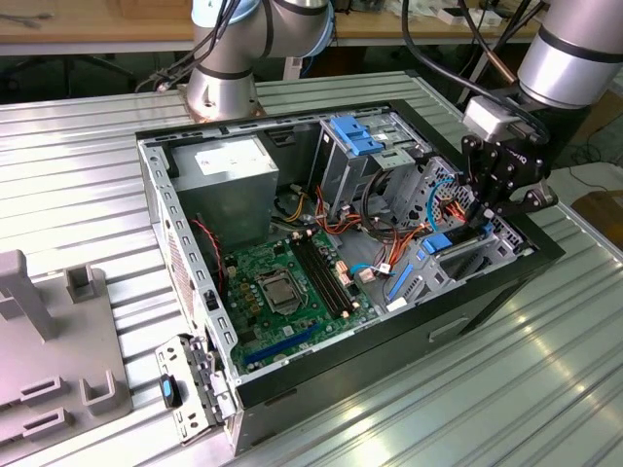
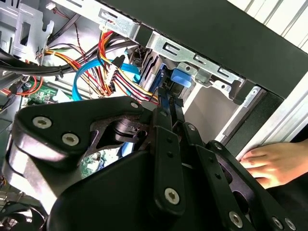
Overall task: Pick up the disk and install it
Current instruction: 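Insert the disk into the insertion slot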
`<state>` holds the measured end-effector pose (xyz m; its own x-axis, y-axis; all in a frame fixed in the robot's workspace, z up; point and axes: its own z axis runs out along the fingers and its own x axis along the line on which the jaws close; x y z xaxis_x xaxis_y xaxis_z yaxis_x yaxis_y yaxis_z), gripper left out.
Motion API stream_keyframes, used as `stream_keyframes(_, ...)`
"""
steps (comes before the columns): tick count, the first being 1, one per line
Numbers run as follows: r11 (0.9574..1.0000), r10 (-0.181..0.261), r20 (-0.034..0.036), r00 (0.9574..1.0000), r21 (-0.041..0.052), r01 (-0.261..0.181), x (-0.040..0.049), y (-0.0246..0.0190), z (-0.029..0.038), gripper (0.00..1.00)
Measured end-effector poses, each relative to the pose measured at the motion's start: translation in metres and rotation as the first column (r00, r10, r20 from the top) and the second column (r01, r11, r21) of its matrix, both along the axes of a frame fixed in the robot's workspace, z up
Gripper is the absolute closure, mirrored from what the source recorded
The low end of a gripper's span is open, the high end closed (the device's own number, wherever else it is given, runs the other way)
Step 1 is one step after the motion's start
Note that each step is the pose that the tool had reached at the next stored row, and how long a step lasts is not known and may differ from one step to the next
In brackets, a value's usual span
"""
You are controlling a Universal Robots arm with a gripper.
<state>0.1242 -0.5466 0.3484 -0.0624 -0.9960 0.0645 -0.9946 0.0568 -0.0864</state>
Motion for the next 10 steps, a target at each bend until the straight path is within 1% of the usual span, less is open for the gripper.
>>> stream_keyframes(1, 1.0, 0.0, 0.0, 1.0, -0.0002, 0.0, 0.0, 0.0009, 0.0001, 0.84)
stream_keyframes(4, 1.0, -0.001, 0.0, 1.0, -0.0001, 0.001, 0.0, 0.001, -0.0005, 0.84)
stream_keyframes(10, 1.0, -0.001, 0.0, 1.0, -0.0003, 0.001, 0.0, 0.0011, -0.0043, 0.84)
